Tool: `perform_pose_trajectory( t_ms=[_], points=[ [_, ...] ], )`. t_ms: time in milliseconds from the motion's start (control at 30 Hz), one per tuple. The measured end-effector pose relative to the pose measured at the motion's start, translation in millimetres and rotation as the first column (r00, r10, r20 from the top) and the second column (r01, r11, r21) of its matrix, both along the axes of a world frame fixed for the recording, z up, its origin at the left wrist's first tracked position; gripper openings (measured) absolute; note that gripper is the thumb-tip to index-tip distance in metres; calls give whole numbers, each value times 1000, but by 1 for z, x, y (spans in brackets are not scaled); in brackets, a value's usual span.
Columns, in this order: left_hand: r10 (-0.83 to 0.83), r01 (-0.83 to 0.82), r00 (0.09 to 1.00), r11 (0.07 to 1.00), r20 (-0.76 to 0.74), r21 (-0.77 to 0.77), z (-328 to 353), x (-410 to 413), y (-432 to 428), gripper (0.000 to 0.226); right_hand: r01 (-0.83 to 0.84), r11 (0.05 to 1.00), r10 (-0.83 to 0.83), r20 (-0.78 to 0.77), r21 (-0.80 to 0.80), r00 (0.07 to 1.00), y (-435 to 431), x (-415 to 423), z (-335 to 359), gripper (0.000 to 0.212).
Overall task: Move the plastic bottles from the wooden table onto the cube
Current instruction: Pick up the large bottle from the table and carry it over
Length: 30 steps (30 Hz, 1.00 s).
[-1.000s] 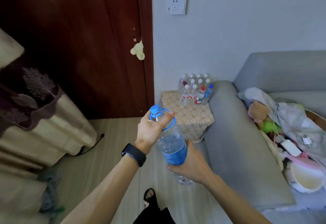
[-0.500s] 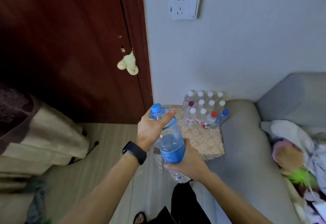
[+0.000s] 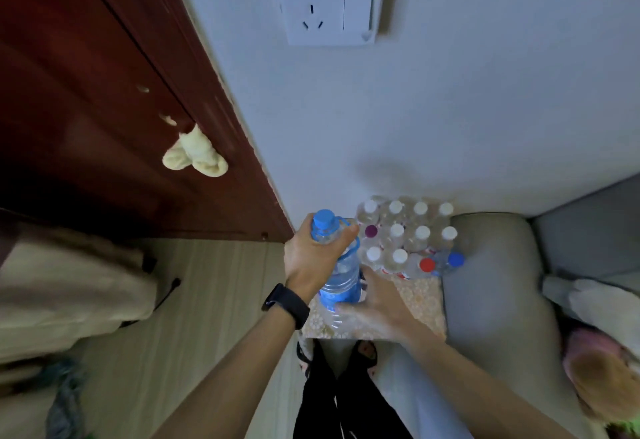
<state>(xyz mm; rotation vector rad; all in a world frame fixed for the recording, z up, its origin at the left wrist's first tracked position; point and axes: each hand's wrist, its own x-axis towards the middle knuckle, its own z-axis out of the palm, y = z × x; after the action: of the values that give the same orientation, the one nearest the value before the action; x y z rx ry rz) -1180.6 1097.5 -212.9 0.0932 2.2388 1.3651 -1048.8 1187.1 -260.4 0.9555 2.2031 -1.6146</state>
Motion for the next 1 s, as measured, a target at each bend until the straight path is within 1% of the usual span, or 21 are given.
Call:
perform_pose_trajectory(
  t_ms=[33,67,133,167,233,300,333,367,400,433,500,533,567,633,700,767,833,900,933,1000],
  points=[
    [3,-3,1000,1000,-12,-5,-10,-6,6,38,26,1000,-26,-3,-16,1000,13,-8,-5,58],
    [3,-3,1000,1000,-26,-8,-22,-11,12,38,77,997,-77,-7,10,997,26,-18,-7,59],
    [-22,20,998,999,-60,-27,-48,-21,24,40,251,964,-248,-39,94,968,55,-41,-6,66],
    [-46,42,995,998,-86,-46,-61,-26,30,42,364,927,-359,-65,96,931,70,-55,-2,69],
    [-88,76,987,993,-134,-89,-86,-35,42,46,565,825,-565,-66,-16,822,102,-85,0,75],
    [-84,67,983,992,-164,-107,-109,-44,52,45,692,705,-699,12,-158,715,131,-112,1,91],
    [-72,54,982,993,-172,-106,-119,-48,57,43,732,645,-740,63,-218,670,142,-123,2,97],
    [-59,42,983,994,-175,-101,-128,-52,61,42,750,607,-758,91,-262,646,151,-133,5,94],
    [-51,35,984,995,-172,-92,-136,-55,64,41,748,594,-761,94,-294,642,156,-140,8,81],
    [-45,32,985,996,-168,-79,-145,-59,68,42,741,595,-756,95,-311,648,159,-147,13,63],
    [-19,11,988,998,-152,-54,-159,-64,74,43,723,624,-736,88,-296,671,163,-156,23,27],
    [4,-10,990,999,-143,-42,-165,-66,77,44,719,636,-731,78,-280,678,164,-158,24,15],
    [23,-28,990,999,-141,-35,-171,-67,80,45,710,648,-724,63,-276,686,165,-159,26,15],
    [13,-21,988,999,-152,-47,-177,-68,84,47,695,661,-713,51,-282,699,166,-160,28,22],
    [-51,41,985,997,-167,-67,-181,-67,85,52,702,658,-718,53,-271,694,167,-161,29,23],
    [-117,102,979,990,-168,-96,-182,-64,79,62,715,648,-729,60,-264,682,167,-162,28,19],
    [-149,140,985,985,-87,-101,-182,-62,69,79,727,637,-737,76,-256,672,165,-164,28,13],
    [-154,156,987,985,44,-69,-182,-63,60,95,734,632,-742,79,-248,666,164,-165,30,12],
    [-156,162,984,985,81,-67,-181,-64,59,97,735,631,-743,78,-250,664,163,-165,30,12],
    [-151,158,986,982,78,-100,-179,-67,61,95,736,626,-746,79,-256,661,163,-165,31,12]
  ],
)
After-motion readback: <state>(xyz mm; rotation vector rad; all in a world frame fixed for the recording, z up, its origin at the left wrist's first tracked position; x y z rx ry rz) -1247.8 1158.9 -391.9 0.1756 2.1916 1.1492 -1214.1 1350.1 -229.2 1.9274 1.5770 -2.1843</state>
